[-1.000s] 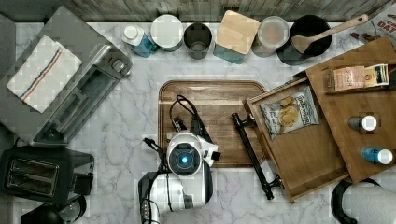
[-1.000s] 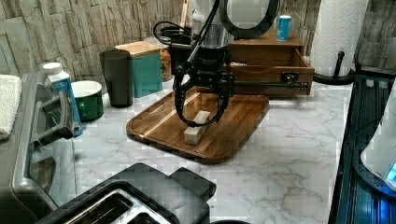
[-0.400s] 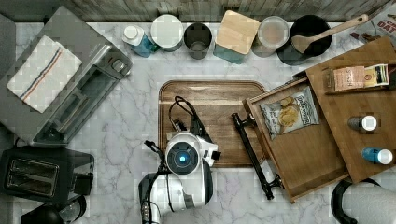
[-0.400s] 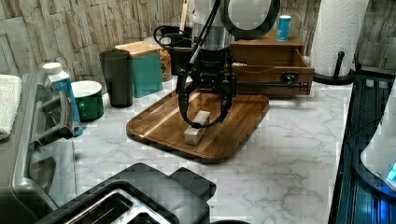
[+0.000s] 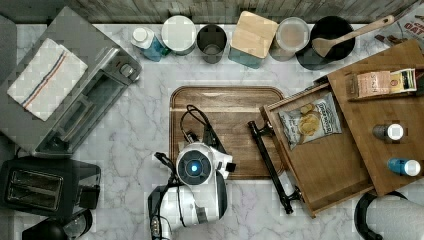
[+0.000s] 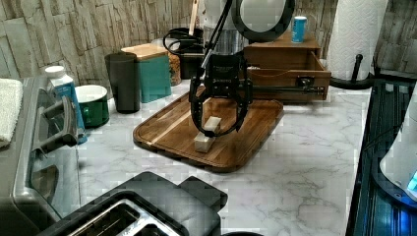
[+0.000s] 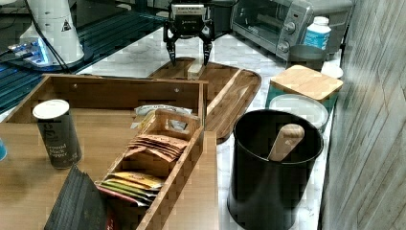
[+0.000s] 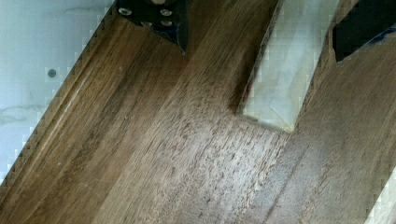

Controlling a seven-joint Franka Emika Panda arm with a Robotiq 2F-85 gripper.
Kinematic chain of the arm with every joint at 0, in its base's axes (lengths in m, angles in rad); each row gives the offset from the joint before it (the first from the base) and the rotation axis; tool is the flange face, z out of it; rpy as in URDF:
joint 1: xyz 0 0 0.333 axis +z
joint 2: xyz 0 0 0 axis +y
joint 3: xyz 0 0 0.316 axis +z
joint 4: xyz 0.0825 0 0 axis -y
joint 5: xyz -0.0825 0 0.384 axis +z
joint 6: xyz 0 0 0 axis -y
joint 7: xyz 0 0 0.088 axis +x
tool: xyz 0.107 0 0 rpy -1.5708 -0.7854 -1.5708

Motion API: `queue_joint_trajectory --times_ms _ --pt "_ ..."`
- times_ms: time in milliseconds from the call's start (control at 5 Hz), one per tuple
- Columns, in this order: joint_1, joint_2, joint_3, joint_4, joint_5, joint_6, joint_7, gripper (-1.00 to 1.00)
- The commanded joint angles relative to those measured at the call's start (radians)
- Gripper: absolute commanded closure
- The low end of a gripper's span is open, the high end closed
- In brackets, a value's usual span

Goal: Place the butter on the board.

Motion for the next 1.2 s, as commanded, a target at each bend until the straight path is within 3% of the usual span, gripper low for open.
queue_joint_trajectory --times_ms 200,400,1200 --pt "0.014 -0.012 0.016 0.066 -0.015 0.012 0.048 -1.00" --pt "-0.008 -0.012 0.038 0.066 -0.017 0.013 0.049 -1.00" --pt "0.013 -0.012 0.017 0.066 -0.015 0.013 0.048 -1.00"
